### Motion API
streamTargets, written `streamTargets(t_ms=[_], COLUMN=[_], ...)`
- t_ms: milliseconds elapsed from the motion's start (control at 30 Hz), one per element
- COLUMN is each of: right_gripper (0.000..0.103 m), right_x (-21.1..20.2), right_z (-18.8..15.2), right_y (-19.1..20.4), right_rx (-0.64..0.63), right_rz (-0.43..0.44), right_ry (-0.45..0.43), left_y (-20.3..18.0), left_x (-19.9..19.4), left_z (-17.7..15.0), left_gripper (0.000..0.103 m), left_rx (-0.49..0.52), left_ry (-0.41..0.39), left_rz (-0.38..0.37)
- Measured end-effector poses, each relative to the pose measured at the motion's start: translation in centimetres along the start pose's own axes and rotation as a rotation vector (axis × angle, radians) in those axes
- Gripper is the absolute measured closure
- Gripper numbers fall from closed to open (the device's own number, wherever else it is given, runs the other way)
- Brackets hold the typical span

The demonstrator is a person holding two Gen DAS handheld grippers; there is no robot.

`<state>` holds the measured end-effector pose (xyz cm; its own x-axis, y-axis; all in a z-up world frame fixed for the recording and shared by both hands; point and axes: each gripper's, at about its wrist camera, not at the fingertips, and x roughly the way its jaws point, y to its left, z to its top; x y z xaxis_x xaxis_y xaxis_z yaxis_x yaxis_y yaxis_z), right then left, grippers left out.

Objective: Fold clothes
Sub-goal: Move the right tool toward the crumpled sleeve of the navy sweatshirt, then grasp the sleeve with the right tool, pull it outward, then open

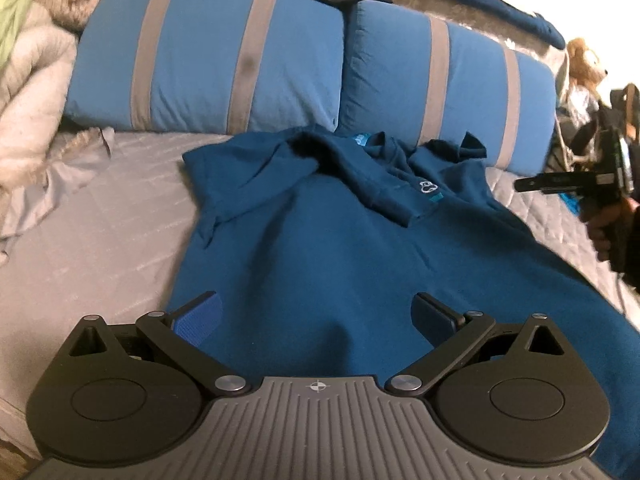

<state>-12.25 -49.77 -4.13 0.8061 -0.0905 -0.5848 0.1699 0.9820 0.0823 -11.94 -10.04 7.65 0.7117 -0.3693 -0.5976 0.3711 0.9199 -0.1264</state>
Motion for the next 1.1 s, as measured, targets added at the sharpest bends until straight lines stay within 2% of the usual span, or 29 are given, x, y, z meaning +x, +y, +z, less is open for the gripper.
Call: streamTargets(t_ms=[333, 367, 433, 467, 500, 567, 600, 867, 1100], right_gripper=[0.023, 0.031, 0.058, 0.080, 0.089, 0.092, 0.097, 0.097, 0.097], right_x=[6.5, 7.0, 7.9, 7.8, 7.8, 7.1, 6.5, -0.5, -4.5], right_z=[2.8, 2.9, 3.1, 3.2, 3.3, 3.5, 3.6, 5.3, 4.2], right_y=[1.5, 1.5, 1.6, 1.9, 2.1, 2.7, 2.9, 4.8, 7.6], right_rx=[0.106, 0.117, 0.131, 0.119, 0.104, 0.068, 0.052, -0.081, -0.204], right_rz=[0.032, 0.029, 0.034, 0.034, 0.034, 0.036, 0.042, 0.131, 0.225], right_ry=[0.016, 0.016, 0.020, 0.023, 0.025, 0.011, 0.002, -0.034, 0.002], left_y=[0.4, 0.5, 0.7, 0.8, 0.9, 1.0, 1.1, 1.4, 1.6], left_x=[0.4, 0.4, 0.4, 0.4, 0.4, 0.4, 0.4, 0.2, 0.1], left_z=[0.2, 0.2, 0.2, 0.2, 0.2, 0.1, 0.1, 0.1, -0.1], left_gripper=[0.000, 0.000, 0.000, 0.000, 0.000, 0.000, 0.000, 0.000, 0.000], left_rx=[-0.045, -0.049, -0.060, -0.066, -0.072, -0.083, -0.087, -0.122, -0.122], left_ry=[0.022, 0.023, 0.025, 0.026, 0.027, 0.025, 0.024, 0.009, 0.005], left_rz=[-0.029, -0.031, -0.038, -0.042, -0.045, -0.051, -0.055, -0.058, -0.060])
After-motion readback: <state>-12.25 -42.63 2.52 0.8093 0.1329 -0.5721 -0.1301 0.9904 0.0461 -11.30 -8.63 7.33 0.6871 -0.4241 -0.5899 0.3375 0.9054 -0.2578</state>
